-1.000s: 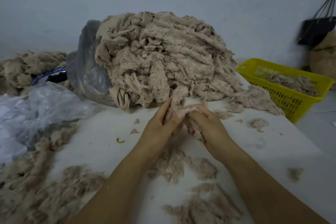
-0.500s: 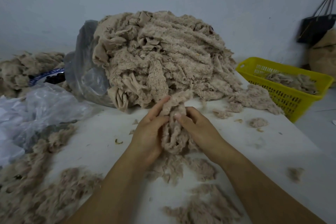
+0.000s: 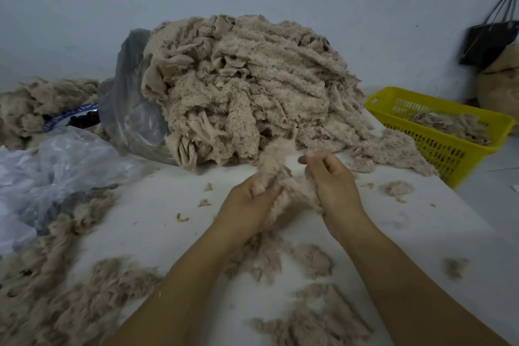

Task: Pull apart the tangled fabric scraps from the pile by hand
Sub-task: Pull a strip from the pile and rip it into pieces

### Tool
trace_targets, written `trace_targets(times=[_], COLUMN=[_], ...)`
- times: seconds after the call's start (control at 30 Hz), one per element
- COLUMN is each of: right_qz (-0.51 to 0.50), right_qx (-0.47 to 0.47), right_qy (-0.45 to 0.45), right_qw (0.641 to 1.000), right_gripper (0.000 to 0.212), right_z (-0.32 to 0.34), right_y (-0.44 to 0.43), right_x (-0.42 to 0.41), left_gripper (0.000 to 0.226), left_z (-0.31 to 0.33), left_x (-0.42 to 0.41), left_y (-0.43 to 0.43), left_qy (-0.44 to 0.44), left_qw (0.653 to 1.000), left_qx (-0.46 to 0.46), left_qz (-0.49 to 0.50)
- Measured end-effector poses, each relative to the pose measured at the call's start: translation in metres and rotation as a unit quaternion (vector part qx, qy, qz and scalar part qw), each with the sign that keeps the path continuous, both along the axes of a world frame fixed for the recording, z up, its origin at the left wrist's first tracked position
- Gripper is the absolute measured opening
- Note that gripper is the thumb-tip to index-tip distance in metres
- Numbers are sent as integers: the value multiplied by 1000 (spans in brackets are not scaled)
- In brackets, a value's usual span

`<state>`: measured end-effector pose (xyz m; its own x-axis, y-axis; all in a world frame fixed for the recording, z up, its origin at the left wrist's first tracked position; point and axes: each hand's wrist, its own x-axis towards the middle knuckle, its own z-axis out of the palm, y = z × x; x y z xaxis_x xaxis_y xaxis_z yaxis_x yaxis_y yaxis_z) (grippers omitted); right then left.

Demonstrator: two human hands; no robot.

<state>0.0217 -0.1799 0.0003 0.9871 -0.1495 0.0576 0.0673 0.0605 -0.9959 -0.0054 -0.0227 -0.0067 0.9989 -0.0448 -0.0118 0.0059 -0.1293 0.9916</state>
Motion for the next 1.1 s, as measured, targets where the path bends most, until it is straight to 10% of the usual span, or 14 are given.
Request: trace_targets(times=[0.23,0.47,0.67,0.77,0.87,1.1], right_qz=[12,271,181,14,-70,-19], right_qx=[60,-91,-207,117,491,233], right_qy=[-18,-6,-66,-73,-56,48], right_qw=[998,958,959,990,867,971], right_gripper=[25,37,11,20,39,41], right_z=[0,3,2,8,13,-10], right_y=[-11,11,3,-17,-48,-18], right_x=[1,-16,-10,4,17,19], left_gripper=[20,51,71,63,32,9], left_z=[8,8,5,6,7,31], left_x=[7,-4,-2,8,28,84], left_y=[15,8,0,4,12,5], left_qy=[78,147,103,73,72,136], left_qw=[959,959,992,991,974,883], left_qx=[-272,-222,-74,-88,-158,-418], left_qz=[10,-96,-10,65,148,164])
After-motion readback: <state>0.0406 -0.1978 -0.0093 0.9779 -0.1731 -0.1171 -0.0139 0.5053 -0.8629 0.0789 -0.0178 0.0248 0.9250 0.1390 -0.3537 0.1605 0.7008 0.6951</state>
